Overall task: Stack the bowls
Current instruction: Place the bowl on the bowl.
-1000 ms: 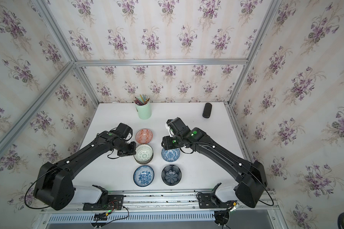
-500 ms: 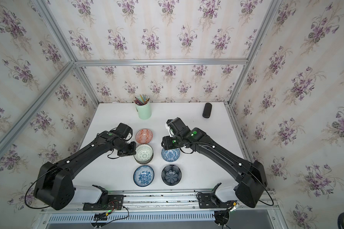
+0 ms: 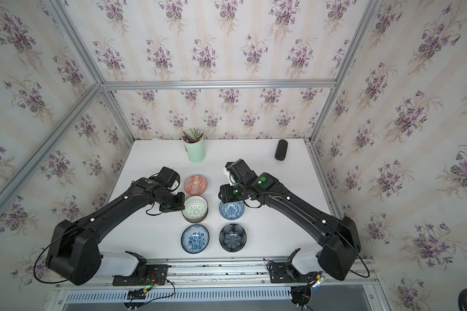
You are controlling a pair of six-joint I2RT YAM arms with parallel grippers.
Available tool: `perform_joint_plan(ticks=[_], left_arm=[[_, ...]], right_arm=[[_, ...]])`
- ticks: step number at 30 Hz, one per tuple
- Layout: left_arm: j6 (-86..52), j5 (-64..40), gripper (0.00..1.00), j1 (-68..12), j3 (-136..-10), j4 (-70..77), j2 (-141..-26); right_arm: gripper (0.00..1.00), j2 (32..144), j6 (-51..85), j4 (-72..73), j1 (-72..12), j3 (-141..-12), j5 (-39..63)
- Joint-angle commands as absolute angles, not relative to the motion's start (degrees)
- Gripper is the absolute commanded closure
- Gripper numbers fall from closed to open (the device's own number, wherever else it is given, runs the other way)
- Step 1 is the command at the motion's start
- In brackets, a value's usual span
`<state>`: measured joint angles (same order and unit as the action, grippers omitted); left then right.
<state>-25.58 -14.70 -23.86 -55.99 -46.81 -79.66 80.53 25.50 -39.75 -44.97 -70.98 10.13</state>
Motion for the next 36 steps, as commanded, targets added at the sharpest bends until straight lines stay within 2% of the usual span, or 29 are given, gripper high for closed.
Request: perform_joint_plan(ticks=[1,18,27,32,36], left_arm=[[-25.2,-15.1,0.87,-23.8,-56.6,-47.1,-79.5],[-24.8,-13.7,0.79,-23.1,-57.4,-48.7,-78.5],[-24.7,-12.9,0.79,-21.9,-58.1,-50.4,-77.3],[-26.7,-16.7,0.78,-22.0,-56.5,-51.9,-70.0],[-27.6,-18.8,0.72,-22.0,-53.3,-54.4,-61.6]], right_arm=[[0.42,80.6,25.6,-39.7,-45.0,-71.5,10.5],[0.42,80.4,25.8,-39.4,-45.0,-71.0,10.6],[0.4,78.7,25.7,-39.6,-45.0,-69.2,9.9],[0.41,75.9,25.9,-40.4,-45.0,-65.0,6.6],[0.45,71.8,28.5,-40.8,-45.0,-57.6,5.7]])
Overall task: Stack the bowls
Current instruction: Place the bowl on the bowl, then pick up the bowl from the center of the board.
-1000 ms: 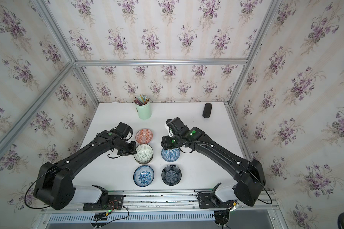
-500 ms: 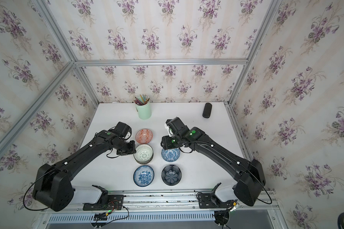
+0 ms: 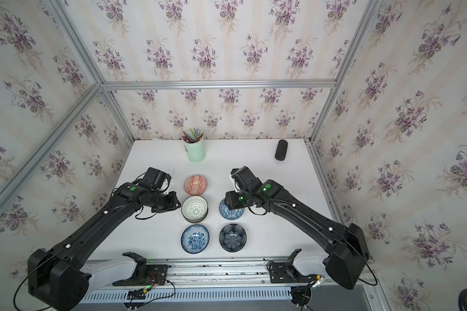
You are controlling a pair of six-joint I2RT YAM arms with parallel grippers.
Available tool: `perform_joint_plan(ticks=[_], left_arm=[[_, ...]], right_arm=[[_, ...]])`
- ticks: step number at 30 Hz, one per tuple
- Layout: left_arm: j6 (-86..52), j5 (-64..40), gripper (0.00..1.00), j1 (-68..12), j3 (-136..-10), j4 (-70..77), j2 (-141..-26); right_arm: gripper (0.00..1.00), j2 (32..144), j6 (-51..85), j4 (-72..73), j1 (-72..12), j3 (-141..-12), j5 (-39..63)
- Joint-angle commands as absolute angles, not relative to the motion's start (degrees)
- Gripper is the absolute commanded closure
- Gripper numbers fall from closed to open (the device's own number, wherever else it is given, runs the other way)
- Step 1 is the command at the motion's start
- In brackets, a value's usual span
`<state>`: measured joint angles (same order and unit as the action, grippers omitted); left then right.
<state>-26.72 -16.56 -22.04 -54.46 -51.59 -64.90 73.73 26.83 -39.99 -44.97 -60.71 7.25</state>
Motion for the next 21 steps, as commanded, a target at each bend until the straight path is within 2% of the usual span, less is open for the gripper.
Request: perform_joint_plan(ticks=[1,10,21], left_arm=[[-27.8,-18.7,0.72,-22.0,-52.6,-55.1,-60.1],[-33.3,-20.2,0.7,-22.7,-47.2,-56.0,-47.1],[-33.5,-20.2,0.7,-22.7,-46.6,-57.1,-46.4]], right_arm=[[0.46,70.6,29.2,-40.4,-45.0,-55.5,6.2],[0.55,60.3,34.0,-35.8,-45.2,-39.2,12.2],[0.63,60.0,36.2,-33.3,-46.9,-34.4,12.6]])
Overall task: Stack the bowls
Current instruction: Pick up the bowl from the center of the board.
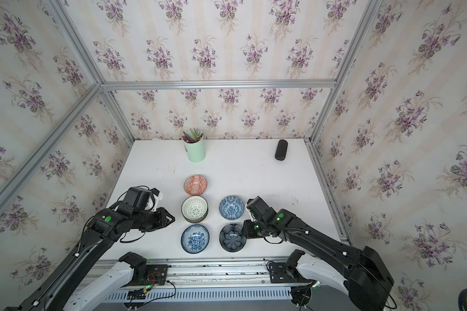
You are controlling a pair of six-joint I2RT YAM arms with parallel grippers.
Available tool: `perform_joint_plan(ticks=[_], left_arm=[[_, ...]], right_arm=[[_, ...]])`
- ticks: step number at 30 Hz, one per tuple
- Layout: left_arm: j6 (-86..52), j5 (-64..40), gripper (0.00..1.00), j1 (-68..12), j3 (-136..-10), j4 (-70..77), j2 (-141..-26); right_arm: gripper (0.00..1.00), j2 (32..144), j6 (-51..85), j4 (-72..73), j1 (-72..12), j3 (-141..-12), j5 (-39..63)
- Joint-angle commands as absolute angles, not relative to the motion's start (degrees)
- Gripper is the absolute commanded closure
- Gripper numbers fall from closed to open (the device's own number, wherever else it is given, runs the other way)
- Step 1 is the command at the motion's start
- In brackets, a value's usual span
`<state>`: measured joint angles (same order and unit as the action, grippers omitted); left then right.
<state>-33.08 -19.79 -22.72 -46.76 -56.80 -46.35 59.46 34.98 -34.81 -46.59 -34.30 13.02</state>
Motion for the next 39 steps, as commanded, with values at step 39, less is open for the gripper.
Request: perform_joint_plan(ticks=[39], left_arm=[[-31.6,-19.9,0.69,-22.7,-49.5,-59.9,-48.0]], right_arm=[[1.0,61.4,37.0,-33.8,-50.6,-34.3,11.8]])
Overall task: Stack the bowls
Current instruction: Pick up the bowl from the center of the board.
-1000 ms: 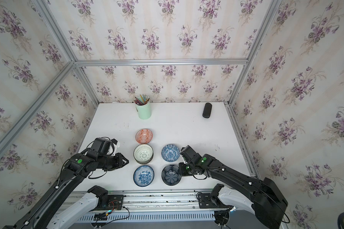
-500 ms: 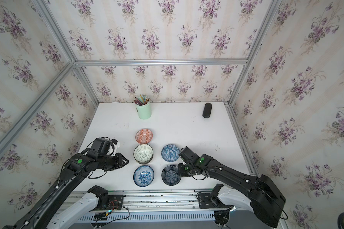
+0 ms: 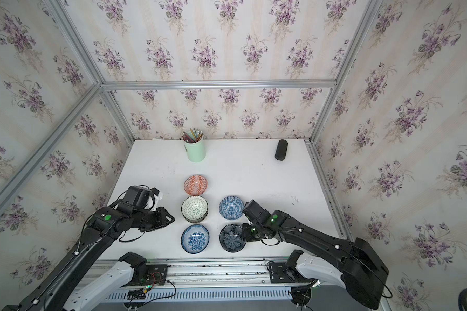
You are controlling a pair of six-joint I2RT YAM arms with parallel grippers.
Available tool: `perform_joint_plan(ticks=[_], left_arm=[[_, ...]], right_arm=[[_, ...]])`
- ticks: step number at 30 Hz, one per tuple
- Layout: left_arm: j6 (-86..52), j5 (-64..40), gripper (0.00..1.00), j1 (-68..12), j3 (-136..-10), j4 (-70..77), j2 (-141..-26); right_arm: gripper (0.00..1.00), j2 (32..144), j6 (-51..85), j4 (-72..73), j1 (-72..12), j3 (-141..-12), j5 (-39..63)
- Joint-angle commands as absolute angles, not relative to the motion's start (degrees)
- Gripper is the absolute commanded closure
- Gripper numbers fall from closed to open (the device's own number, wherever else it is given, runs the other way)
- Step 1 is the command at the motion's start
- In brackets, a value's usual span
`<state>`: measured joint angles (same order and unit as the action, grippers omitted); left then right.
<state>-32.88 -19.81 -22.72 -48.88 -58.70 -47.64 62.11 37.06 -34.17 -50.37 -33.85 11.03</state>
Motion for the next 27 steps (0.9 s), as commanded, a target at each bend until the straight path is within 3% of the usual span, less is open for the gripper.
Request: perform_joint_plan(ticks=[1,14,27], left_arm=[[-31.6,-20.0,0.69,-22.7,-49.6,-60.0,-48.2],[-30.2,-23.4,0.69,-22.7,-52.5,-59.8,-51.2],[-24.9,-28.6,0.67,-23.9,-63.5,-60.3,-60.0]], right_arm=[[1.0,61.2,37.0,-33.9,-50.6,-34.4,11.9],[1.0,61.3,35.3,-40.8,-51.0,-42.8,10.4],[1.0,73.6,30.6,-46.1,-51.3,-59.9,9.6]])
